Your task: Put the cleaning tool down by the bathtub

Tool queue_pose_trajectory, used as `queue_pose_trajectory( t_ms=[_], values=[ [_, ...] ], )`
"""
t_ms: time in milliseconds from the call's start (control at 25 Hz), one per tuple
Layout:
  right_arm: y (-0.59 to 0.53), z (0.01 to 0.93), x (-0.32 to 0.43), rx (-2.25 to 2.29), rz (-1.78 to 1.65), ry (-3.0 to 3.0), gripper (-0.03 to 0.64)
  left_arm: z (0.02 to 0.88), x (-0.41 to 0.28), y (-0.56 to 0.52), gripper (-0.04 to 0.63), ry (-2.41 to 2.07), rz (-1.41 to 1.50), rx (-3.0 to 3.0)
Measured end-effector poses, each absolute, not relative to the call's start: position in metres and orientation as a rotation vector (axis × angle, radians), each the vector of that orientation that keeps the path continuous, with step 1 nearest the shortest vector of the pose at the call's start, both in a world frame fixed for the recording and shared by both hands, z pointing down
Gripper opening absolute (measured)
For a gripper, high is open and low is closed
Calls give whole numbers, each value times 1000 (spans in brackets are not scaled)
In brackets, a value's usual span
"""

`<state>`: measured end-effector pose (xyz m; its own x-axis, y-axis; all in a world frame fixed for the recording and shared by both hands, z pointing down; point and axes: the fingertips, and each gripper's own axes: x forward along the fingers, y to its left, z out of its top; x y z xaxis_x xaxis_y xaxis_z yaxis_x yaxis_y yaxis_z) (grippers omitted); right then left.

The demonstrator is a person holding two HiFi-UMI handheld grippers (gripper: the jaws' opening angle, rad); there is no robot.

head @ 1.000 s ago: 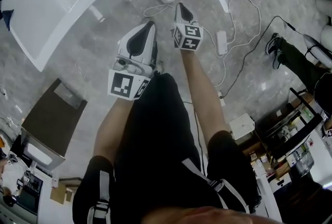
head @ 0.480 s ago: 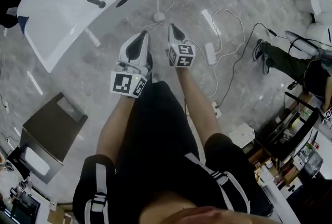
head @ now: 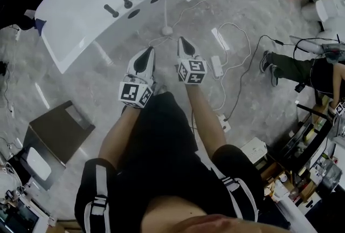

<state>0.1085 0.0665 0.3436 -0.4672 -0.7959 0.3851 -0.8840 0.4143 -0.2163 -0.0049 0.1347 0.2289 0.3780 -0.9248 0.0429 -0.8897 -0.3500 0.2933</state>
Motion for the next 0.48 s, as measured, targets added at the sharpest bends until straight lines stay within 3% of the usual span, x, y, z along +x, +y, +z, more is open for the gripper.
queue_pose_trajectory(
  t_ms=[480],
  values=[
    [124, 217, 111, 1675, 468, -2478, -2, 161, -16, 152, 6, -1415, -203, 2477]
  ],
)
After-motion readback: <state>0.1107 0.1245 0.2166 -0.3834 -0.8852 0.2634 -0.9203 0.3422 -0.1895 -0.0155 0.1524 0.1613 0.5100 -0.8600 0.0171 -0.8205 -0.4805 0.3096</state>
